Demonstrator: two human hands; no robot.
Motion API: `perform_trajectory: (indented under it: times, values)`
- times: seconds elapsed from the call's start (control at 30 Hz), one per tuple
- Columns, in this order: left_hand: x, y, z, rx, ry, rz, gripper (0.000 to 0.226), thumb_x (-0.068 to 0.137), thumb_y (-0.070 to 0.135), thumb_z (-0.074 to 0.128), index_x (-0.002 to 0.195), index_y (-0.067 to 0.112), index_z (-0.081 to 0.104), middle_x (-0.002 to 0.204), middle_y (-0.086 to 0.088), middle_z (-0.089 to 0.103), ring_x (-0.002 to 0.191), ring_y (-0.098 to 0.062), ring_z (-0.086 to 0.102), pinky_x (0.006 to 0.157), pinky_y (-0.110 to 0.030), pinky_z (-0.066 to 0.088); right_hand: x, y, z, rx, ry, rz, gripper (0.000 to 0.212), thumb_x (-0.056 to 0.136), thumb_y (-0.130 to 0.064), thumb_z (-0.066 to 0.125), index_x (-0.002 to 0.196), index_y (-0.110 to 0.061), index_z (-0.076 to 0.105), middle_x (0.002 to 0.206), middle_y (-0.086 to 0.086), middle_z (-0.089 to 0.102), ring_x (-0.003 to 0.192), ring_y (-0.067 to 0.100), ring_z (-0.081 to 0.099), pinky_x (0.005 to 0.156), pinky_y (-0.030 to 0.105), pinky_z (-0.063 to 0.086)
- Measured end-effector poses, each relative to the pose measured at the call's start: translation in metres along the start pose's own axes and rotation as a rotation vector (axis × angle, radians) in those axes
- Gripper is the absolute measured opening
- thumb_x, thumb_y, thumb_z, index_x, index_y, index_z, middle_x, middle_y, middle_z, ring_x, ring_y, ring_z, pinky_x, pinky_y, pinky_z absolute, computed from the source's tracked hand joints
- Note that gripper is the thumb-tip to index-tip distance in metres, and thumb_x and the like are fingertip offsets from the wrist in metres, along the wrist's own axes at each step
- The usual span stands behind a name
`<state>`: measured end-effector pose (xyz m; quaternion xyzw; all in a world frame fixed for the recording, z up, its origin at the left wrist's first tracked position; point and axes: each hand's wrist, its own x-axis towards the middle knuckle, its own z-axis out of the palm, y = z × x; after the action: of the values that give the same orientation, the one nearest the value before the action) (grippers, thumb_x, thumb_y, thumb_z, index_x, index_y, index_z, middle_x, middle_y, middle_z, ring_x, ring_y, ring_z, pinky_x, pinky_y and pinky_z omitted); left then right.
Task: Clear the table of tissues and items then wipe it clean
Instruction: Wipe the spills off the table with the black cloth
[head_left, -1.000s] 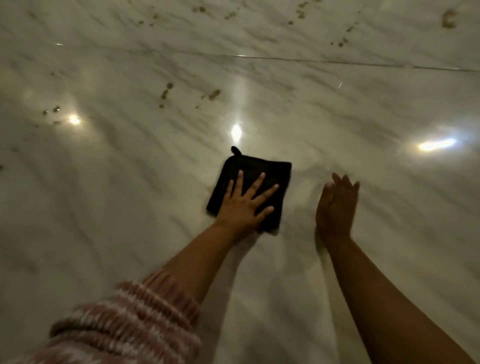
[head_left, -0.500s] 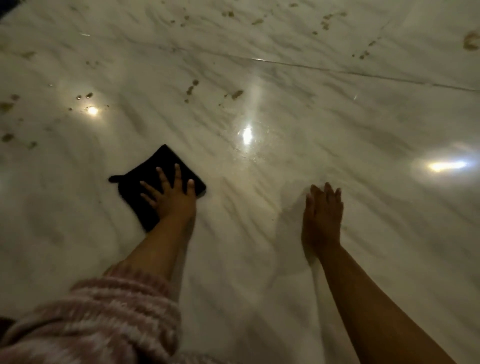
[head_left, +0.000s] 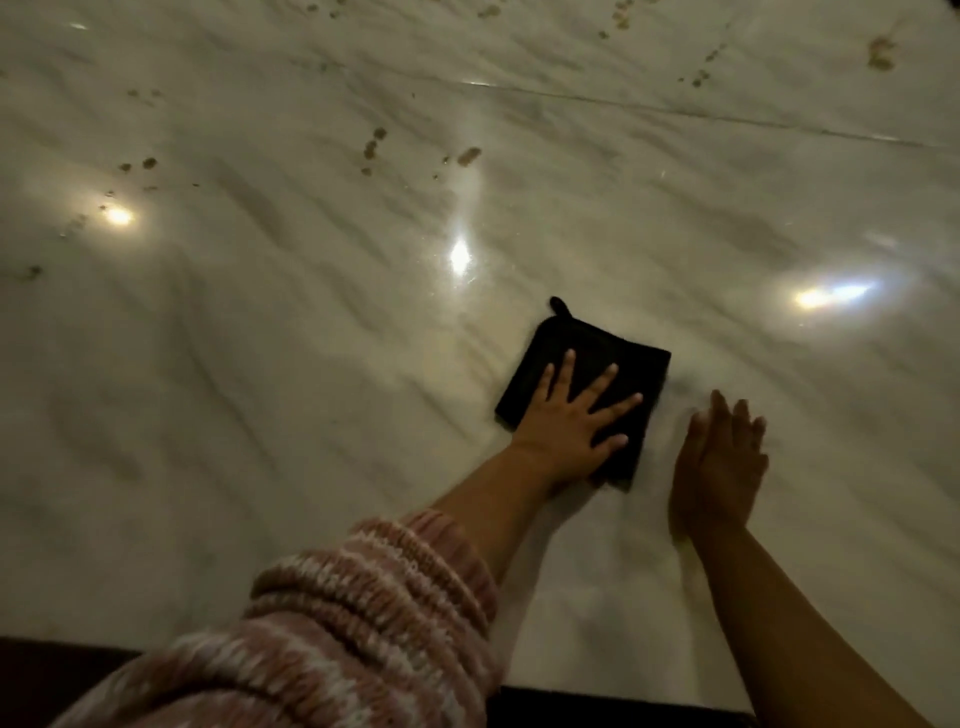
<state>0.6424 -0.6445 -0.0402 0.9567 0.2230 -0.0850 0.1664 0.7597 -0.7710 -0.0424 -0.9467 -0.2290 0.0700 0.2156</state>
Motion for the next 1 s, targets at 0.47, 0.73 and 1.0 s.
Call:
perform_trajectory:
  times: [0.47,0.73,1.0]
  values:
    - [-0.241,-0.248,-0.017,-0.134,0.222,-0.912,0.057,0.097,0.051,0.027,0.147,0.043,0.001,0.158,0.007,-0.009,0.142,-0.04,-0.013,0.114,-0.051,-0.008,-0.142,-0.113,0.069,-0.131,-0.251,-0.35,0.073,0.085,-0.06,-0.005,0.15,-0.029,0.009,0.159,0.0,-0.004,0.145,0.019,-0.013,0.116,0.04,-0.009]
    - [-0.217,-0.181,-0.003,-0.314,0.245,-1.278,0.059,0.096,0.054,0.017,0.148,0.037,-0.006,0.157,-0.003,-0.018,0.137,-0.048,-0.02,0.109,-0.061,-0.01,-0.137,-0.083,0.037,-0.148,-0.349,-0.429,0.054,0.1,-0.045,0.019,0.15,-0.028,0.009,0.159,0.0,-0.008,0.143,0.016,-0.02,0.117,0.04,-0.009]
    - [-0.096,-0.023,0.011,-0.186,0.211,-0.803,0.058,0.097,0.051,0.023,0.149,0.036,0.0,0.158,-0.003,-0.013,0.138,-0.047,-0.018,0.109,-0.059,-0.012,-0.101,0.026,-0.027,-0.202,-0.314,-0.38,0.054,0.099,-0.044,0.022,0.15,-0.029,0.01,0.159,-0.002,-0.007,0.143,0.014,-0.017,0.116,0.04,-0.007]
